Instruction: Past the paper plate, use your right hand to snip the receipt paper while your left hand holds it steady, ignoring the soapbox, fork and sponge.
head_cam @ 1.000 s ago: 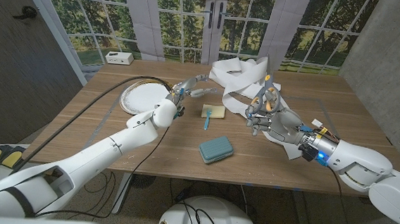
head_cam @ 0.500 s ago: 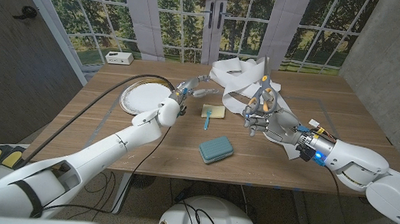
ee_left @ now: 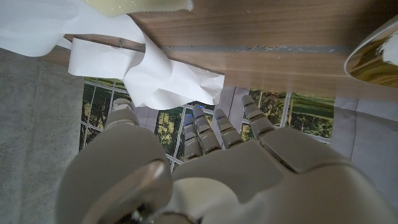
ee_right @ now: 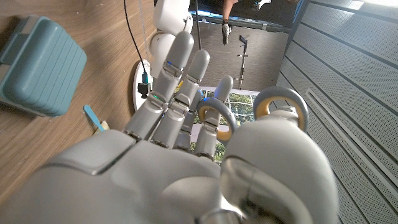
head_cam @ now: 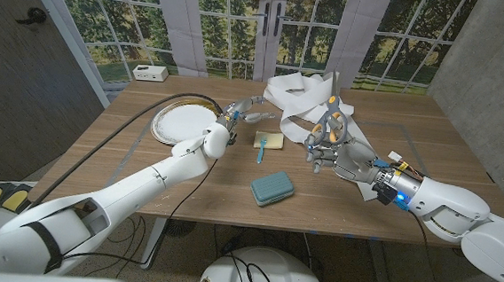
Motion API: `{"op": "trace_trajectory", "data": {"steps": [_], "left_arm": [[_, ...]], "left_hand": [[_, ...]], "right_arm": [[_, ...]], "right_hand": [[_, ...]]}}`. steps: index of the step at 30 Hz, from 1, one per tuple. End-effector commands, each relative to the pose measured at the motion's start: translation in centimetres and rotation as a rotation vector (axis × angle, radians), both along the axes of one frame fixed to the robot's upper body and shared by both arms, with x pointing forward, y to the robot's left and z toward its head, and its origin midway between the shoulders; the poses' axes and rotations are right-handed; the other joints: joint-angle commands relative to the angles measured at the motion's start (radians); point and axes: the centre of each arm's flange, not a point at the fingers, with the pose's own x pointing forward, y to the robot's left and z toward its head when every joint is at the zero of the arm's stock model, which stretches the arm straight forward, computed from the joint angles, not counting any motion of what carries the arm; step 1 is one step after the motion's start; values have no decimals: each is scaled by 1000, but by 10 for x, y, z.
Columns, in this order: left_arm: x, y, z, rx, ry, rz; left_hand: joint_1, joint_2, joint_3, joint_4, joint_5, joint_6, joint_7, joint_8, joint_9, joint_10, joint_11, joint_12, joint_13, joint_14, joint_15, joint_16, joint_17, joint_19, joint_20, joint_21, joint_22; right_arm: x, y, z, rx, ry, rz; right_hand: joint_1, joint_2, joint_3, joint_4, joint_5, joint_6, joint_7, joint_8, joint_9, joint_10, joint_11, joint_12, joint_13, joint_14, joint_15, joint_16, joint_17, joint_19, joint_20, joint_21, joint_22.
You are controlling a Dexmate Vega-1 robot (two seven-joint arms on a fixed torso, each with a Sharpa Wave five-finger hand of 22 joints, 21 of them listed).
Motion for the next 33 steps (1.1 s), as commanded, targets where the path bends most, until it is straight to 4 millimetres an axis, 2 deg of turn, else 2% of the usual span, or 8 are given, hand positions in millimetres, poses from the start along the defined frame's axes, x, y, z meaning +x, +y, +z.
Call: {"op": "trace_trajectory", "data": {"steps": [1, 8, 21, 22, 23, 26, 28, 33], "left_arm": [[7, -9, 4, 48, 35, 8], [9, -17, 6, 69, 36, -1], [11, -27, 7, 81, 43, -12], [11, -28, 7, 80, 45, -13], [12, -28, 8, 81, 44, -14], [13, -31, 8, 82, 46, -13], [13, -33, 9, 84, 47, -14], [16, -40, 8, 81, 51, -22]], "left_hand": [[-14, 0, -1, -3, 8, -45, 14, -12, 3, -39, 26, -15, -6, -23, -13, -6, -1, -2, 6, -2, 0], [-24, -1, -4, -2, 8, -86, 34, -16, 5, -77, 38, -23, -12, -54, -3, -10, -1, -21, 12, -7, 0], [-28, -1, -5, -3, 8, -100, 43, -11, 5, -115, 44, -30, -17, -70, 9, -11, -2, -23, 16, -6, 0], [-28, -1, -6, -4, 8, -102, 46, -10, 5, -123, 29, -31, -19, -74, 12, -12, -2, -24, 17, -6, 0], [-29, -2, -6, -4, 8, -100, 46, -9, 5, -123, 29, -30, -20, -76, 13, -12, -2, -25, 17, -6, 0], [-29, -2, -6, -5, 8, -91, 36, -4, 4, -121, 33, -27, -21, -77, 14, -11, -3, -26, 19, -6, 0], [-28, -2, -6, -6, 8, -93, 49, -5, 4, -123, 36, -26, -23, -80, 16, -11, -3, -27, 21, -6, 0], [-30, -3, -7, -8, 8, -111, 80, -8, 3, -132, 66, -25, -29, -93, 26, -12, -5, -28, 22, -5, 0]], "right_arm": [[-4, 0, 1, -2, -2, -3], [-8, 1, 2, -3, -10, 0], [-11, 0, 0, 0, -13, -2], [-11, 0, 0, 0, -12, -1], [-11, 0, 0, 0, -12, -2], [-12, -1, -1, 3, -13, -4], [-12, -2, -1, 5, -14, -2], [-13, -1, -4, 5, -9, 5]], "right_hand": [[7, -1, -6, 0, -5, 2, 1, -4, 3, 12, 0, -1, -5, -1, -4, 4, 1, -3, -13, -3, 5], [4, 2, -8, 3, -10, -4, 0, -11, 5, 12, 0, -2, -7, -2, -7, 5, 0, -2, -13, -4, 5], [4, 8, -9, 6, -17, 2, 6, -17, 7, 15, -1, 0, -4, 2, -8, 7, -4, 1, -14, -7, 5], [4, 8, -9, 6, -17, 4, 4, -17, 7, 15, -3, 0, -4, 2, -8, 8, -3, 1, -15, -7, 5], [4, 9, -9, 6, -18, 4, 5, -17, 8, 16, -2, 0, -5, 2, -8, 8, -3, 1, -14, -7, 5], [5, 13, -7, 6, -19, 6, 4, -19, 9, 18, -1, 1, -5, 3, -10, 9, -3, 2, -16, -8, 5], [6, 14, -7, 6, -19, 5, 3, -19, 9, 20, 0, 2, -5, 4, -10, 10, -3, 1, -16, -9, 5], [8, 14, -8, 6, -22, 9, 1, -21, 10, 19, -1, 4, -2, 5, -10, 10, -4, 2, -16, -10, 5]]}}
